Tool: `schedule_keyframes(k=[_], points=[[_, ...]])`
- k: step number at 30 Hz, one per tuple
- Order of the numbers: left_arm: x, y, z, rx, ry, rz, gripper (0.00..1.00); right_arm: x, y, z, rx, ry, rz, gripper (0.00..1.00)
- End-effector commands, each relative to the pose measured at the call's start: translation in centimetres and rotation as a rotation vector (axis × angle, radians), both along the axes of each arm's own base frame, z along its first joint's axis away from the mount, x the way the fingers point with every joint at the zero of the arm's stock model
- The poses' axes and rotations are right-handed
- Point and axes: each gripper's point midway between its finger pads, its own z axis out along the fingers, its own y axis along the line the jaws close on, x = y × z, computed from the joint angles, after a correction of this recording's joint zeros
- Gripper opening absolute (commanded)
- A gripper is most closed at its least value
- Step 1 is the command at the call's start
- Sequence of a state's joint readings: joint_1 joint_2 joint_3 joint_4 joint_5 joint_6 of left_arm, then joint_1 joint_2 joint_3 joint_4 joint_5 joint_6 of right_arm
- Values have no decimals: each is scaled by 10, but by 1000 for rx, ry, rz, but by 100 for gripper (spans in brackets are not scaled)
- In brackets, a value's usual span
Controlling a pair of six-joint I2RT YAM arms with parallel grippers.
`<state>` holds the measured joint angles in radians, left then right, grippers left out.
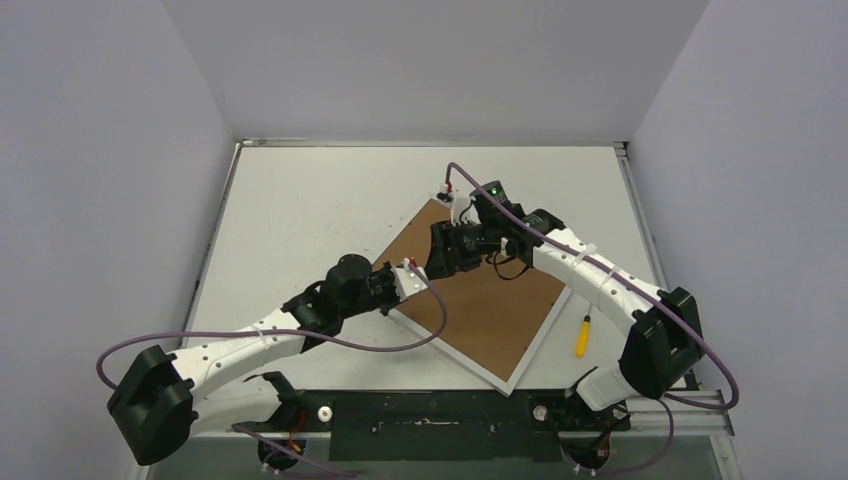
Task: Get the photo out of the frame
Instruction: Adjust the screwdriver.
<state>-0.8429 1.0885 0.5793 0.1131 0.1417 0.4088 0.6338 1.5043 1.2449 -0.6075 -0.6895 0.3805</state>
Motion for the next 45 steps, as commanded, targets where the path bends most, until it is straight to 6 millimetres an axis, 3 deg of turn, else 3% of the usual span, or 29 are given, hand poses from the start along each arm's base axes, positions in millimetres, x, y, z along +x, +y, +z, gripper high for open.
schedule_keyframes(k=[1,8,13,18,25,26,30,34,45], points=[[-9,-16,18,-74,77,-88,0,17,0,14,42,-136,-42,51],[-17,-20,23,-92,151,-142,0,6,7,21,87,-154,2,50],[-15,-21,26,-98,167,-146,0,0,10,19,82,-138,21,44],[-16,-18,21,-77,189,-141,0,-4,11,16,75,-126,27,50],[-14,-17,18,-71,195,-137,0,-7,12,14,72,-94,40,33],[-14,-17,18,-70,195,-135,0,-8,12,14,70,-92,44,33],[-12,-17,17,-67,195,-131,0,-10,11,15,71,-93,51,51],[-12,-18,15,-64,200,-131,0,-11,9,18,68,-107,52,58],[-12,-17,12,-60,205,-129,0,-15,8,15,60,-83,66,40]])
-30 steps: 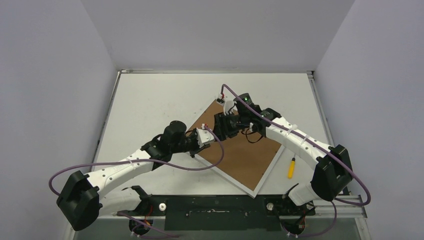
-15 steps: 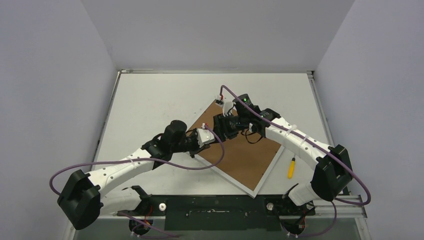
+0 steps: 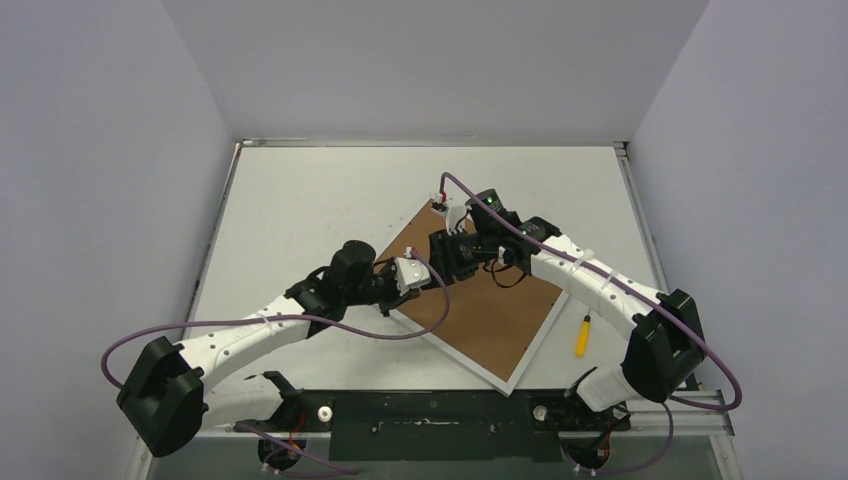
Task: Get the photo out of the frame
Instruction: Adjust the screwdriver.
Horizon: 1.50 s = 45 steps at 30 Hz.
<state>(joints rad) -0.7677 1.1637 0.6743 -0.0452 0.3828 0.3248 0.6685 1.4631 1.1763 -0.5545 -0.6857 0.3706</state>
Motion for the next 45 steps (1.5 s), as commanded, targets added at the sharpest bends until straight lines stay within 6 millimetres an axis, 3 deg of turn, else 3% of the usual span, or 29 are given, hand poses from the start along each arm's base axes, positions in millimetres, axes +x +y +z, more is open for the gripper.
schedule_keyframes(k=[1,4,9,11,17,19,23,26,28,33,36,40,45], points=[[7,-9,25,-54,-35,-17,0,0,5,21,48,-51,29,40],[7,-10,26,-59,-36,-17,0,0,5,21,47,-51,29,34],[7,-10,25,-60,-31,-20,0,3,6,20,46,-48,20,6],[6,-9,24,-57,-30,-19,0,7,4,19,36,-51,2,5],[14,-5,35,-120,-45,66,53,27,-17,13,-17,-72,-135,5],[21,1,38,-158,-20,138,61,36,-33,10,-54,-82,-210,5],[49,26,34,-219,86,388,68,54,-71,5,-138,-104,-368,5],[70,47,34,-270,178,586,83,63,-98,5,-205,-135,-483,5],[85,60,36,-296,225,725,99,66,-114,8,-241,-158,-551,5],[114,93,15,-203,359,992,96,73,-146,22,-283,-217,-697,5],[128,100,-5,-103,402,1031,98,72,-153,31,-273,-243,-729,5],[143,91,-28,-44,469,982,77,71,-162,39,-281,-264,-764,5],[163,80,-49,16,483,940,70,64,-172,43,-289,-275,-788,5]])
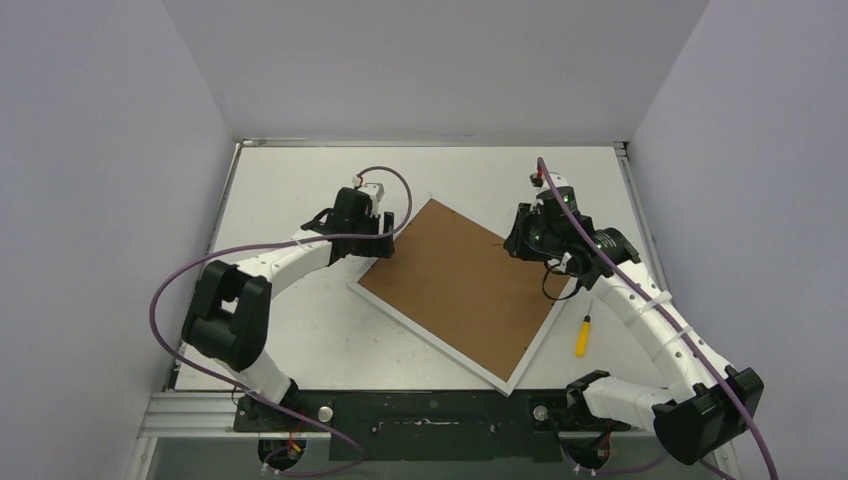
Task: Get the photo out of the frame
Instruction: Adjust the screwdriver, then adjust the photo frame at the center of the board.
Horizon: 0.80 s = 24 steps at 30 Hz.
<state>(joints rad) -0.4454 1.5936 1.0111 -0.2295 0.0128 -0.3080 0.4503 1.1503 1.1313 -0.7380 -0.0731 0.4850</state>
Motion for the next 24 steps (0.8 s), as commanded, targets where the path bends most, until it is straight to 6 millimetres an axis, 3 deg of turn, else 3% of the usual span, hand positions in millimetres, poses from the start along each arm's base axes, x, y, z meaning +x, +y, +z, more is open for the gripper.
schedule_keyframes(k=[1,5,12,24], points=[[19,-13,1,8,4,-59,70,-2,-17,13,-14,-48,-65,5],[31,-15,-5,51,18,-80,69,-6,-15,13,12,-46,-60,5],[41,-11,-21,117,72,-78,55,-7,-2,10,76,-31,-24,5],[50,-14,-46,145,147,-73,34,-6,1,11,98,-32,-35,5]])
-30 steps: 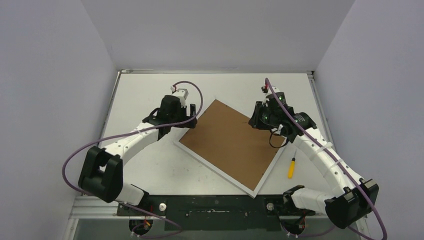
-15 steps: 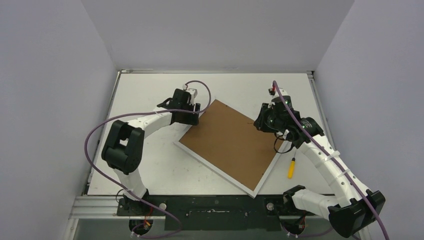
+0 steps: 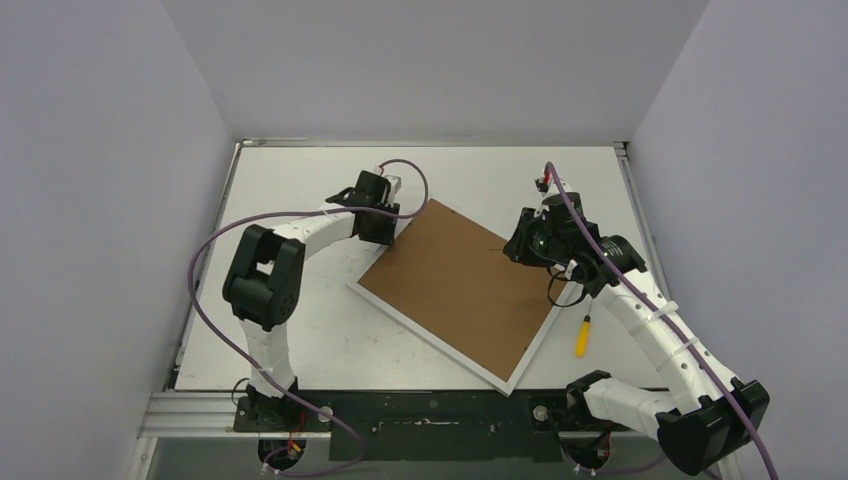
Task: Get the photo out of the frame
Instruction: Adjust the photo frame at the center of the board.
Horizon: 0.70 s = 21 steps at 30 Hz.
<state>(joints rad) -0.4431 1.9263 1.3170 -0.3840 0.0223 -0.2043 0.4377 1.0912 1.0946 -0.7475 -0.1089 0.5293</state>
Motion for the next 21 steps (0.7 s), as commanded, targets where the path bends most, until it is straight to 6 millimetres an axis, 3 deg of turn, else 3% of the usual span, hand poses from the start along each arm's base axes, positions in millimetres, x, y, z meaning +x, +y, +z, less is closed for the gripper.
schedule_keyframes(k=[1,5,12,17,21], points=[[9,2,-2,18,16,21,30,7,3,9,44,-43,-20,5],[3,18,-11,-1,52,104,17,8,11,3,74,-30,7,5],[-21,61,-22,-98,98,357,5,6,44,-14,153,45,160,5],[-39,77,-25,-221,107,476,4,6,61,-24,182,80,226,5],[-51,75,-19,-305,97,541,4,2,77,-29,193,82,300,5]])
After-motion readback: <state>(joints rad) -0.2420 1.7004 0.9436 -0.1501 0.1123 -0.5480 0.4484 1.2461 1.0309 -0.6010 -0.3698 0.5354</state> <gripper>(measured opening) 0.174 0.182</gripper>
